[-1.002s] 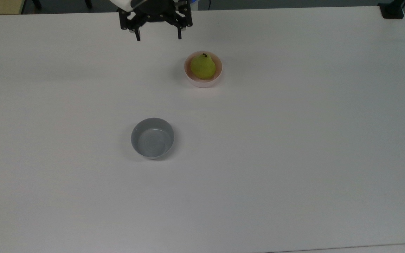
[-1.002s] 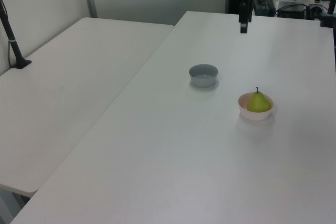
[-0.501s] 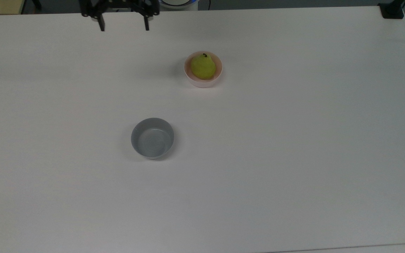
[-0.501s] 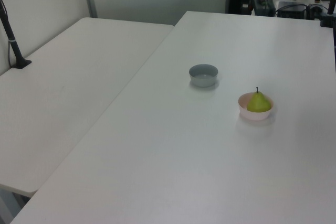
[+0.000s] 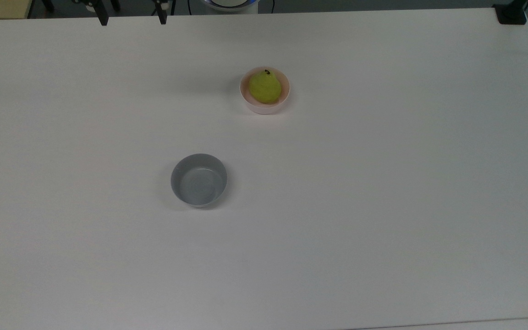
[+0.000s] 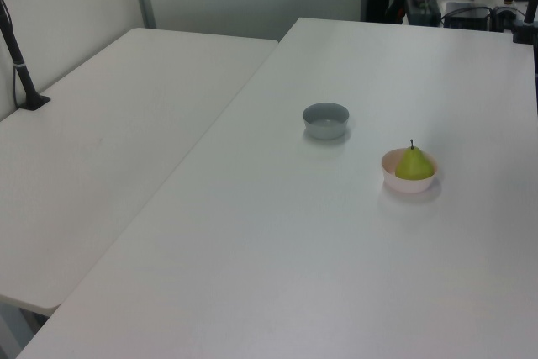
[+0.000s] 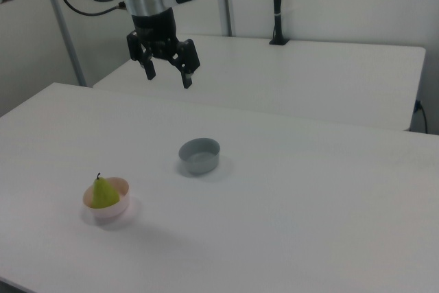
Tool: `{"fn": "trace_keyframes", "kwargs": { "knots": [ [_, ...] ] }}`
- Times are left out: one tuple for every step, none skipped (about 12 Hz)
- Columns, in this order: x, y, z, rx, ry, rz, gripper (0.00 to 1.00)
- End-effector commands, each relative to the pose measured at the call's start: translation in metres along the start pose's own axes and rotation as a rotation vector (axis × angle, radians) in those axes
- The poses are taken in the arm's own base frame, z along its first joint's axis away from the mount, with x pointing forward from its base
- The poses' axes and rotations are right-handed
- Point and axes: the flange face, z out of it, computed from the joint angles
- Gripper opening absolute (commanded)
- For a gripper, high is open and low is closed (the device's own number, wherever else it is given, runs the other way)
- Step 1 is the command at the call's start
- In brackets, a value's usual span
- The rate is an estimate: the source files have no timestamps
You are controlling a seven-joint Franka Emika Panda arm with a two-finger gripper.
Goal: Place the pear in the bowl
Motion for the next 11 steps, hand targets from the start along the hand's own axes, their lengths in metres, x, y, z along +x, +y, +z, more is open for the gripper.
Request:
{"fn": "trace_keyframes", "kwargs": {
  "knots": [
    [-0.016,-0.014,-0.009,0.026,-0.012,-0.032,1.0],
    [-0.017,-0.024,-0.002,0.02,-0.029,-0.054,1.0],
    [-0.024,-0.027,-0.004,0.02,-0.033,-0.059,1.0],
    [-0.028,-0.03,-0.001,0.024,-0.042,-0.066,1.0],
    [-0.027,-0.036,0.001,0.023,-0.046,-0.077,1.0],
    [-0.027,-0.038,0.002,0.023,-0.047,-0.086,1.0],
    [-0.027,-0.038,0.002,0.022,-0.049,-0.086,1.0],
    [-0.027,-0.037,0.004,0.022,-0.052,-0.085,1.0],
    [-0.027,-0.039,0.004,0.022,-0.052,-0.088,1.0],
    [-0.027,-0.038,0.004,0.022,-0.052,-0.086,1.0],
    [-0.026,-0.042,0.005,0.022,-0.054,-0.092,1.0]
  ]
}}
